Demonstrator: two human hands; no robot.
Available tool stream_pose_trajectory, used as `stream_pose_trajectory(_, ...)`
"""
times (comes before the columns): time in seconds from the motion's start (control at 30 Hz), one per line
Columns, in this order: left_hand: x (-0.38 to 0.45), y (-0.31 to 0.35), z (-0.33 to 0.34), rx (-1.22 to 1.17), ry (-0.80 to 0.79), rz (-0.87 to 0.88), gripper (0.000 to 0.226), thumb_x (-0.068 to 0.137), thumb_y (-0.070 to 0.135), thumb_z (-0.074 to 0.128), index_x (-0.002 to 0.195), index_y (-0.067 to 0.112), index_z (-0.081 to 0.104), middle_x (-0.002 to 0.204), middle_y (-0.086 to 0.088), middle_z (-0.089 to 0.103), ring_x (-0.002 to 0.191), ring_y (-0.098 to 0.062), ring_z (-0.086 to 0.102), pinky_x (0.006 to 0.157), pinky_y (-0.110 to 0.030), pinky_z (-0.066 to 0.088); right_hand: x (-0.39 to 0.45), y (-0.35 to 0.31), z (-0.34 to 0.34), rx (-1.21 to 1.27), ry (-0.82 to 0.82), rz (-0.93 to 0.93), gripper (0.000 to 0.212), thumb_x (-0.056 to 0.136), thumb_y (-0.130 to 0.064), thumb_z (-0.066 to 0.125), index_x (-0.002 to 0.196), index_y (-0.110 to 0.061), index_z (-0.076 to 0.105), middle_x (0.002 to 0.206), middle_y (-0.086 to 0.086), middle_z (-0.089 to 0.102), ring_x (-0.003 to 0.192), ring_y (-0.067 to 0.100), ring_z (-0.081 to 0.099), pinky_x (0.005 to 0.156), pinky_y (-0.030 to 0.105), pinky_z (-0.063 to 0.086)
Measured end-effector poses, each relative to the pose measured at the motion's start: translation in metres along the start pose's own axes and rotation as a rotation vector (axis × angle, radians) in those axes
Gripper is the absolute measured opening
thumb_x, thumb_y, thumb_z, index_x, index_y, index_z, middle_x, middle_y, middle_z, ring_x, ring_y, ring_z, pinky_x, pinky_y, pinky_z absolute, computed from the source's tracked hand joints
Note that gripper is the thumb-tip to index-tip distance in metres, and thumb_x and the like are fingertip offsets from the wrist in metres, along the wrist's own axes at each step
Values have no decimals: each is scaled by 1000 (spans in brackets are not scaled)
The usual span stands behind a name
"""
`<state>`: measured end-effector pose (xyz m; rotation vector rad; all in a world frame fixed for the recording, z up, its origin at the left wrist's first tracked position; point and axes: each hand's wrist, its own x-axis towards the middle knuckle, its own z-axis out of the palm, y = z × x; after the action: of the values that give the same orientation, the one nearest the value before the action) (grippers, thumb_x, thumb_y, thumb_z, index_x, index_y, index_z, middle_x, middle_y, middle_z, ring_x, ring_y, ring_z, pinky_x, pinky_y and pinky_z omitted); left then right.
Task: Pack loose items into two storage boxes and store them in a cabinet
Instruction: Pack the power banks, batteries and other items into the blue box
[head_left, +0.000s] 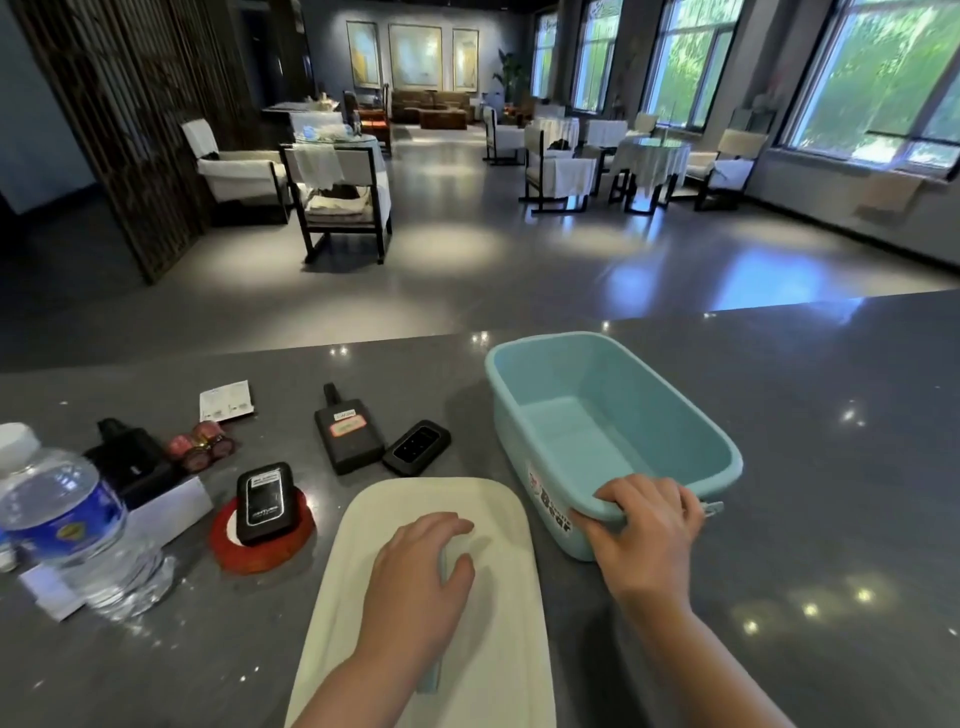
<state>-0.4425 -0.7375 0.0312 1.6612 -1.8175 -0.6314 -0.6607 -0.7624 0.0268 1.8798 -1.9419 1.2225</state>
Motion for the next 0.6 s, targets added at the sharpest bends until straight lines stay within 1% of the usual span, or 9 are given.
stream_pose_trajectory(0.13, -7, 12, 5, -56, 34, 50, 31, 87, 24, 57, 114, 39, 59, 120, 28, 49, 118, 1, 44, 105, -29, 37, 6, -3, -16, 48, 77, -51, 18, 63, -30, 75, 67, -22, 60, 72, -13, 55, 75, 18, 50, 82, 29, 22)
stream_pose_trajectory(0.23, -11, 23, 1, -121, 98, 85, 33, 87, 22, 59, 114, 41, 58, 120, 30, 49, 117, 5, 43, 105, -24, 34, 4, -10, -35, 96, 110, -98, 19, 62, -25, 77, 65, -20, 60, 71, -15, 52, 74, 15, 48, 81, 30, 24)
stream_pose_trajectory(0.33, -14, 33, -10, -231, 186, 120, 35, 85, 33, 57, 117, 45, 51, 127, 28, 47, 121, 13, 37, 104, -12, 30, -3, -21, -59, 131, 128, -159, 19, 59, -20, 79, 61, -18, 60, 68, -12, 53, 73, 13, 46, 84, 26, 26)
stream_pose_trajectory(0.4, -17, 38, -21, -276, 239, 95, 43, 89, 36, 60, 129, 41, 45, 138, 25, 37, 126, 16, 28, 97, 3, 20, -10, -34, -76, 163, 114, -208, 20, 58, -19, 80, 60, -18, 61, 68, -11, 55, 73, 13, 46, 86, 26, 27)
stream_pose_trajectory(0.43, -21, 39, -28, -290, 257, 77, 51, 88, 38, 61, 135, 40, 41, 143, 24, 29, 129, 15, 24, 94, 6, 15, -14, -42, -83, 182, 100, -235, 20, 58, -20, 81, 61, -18, 61, 69, -11, 55, 73, 13, 47, 85, 27, 28)
stream_pose_trajectory(0.47, -26, 40, -34, -293, 274, 71, 57, 87, 41, 60, 139, 41, 37, 147, 23, 22, 132, 12, 19, 95, 4, 13, -19, -50, -90, 199, 82, -260, 19, 59, -21, 81, 61, -19, 62, 70, -11, 56, 73, 13, 48, 84, 30, 29)
stream_pose_trajectory(0.53, -41, 35, -48, -267, 306, 104, 60, 84, 53, 55, 139, 44, 35, 152, 20, 13, 139, 5, 11, 106, -13, 14, -31, -68, -100, 232, 45, -297, 19, 61, -25, 81, 63, -20, 63, 72, -12, 56, 73, 12, 49, 81, 33, 31)
stream_pose_trajectory(0.57, -50, 30, -55, -238, 319, 129, 59, 83, 58, 52, 138, 45, 37, 154, 19, 12, 141, 1, 7, 110, -21, 14, -39, -76, -105, 250, 30, -306, 20, 61, -26, 82, 64, -19, 63, 72, -12, 56, 74, 12, 50, 81, 34, 32)
stream_pose_trajectory(0.6, -61, 23, -62, -199, 327, 160, 56, 84, 63, 50, 137, 46, 39, 154, 18, 12, 142, 0, 5, 112, -26, 13, -47, -84, -109, 266, 17, -317, 20, 61, -26, 82, 64, -19, 64, 72, -12, 56, 74, 11, 50, 80, 35, 33)
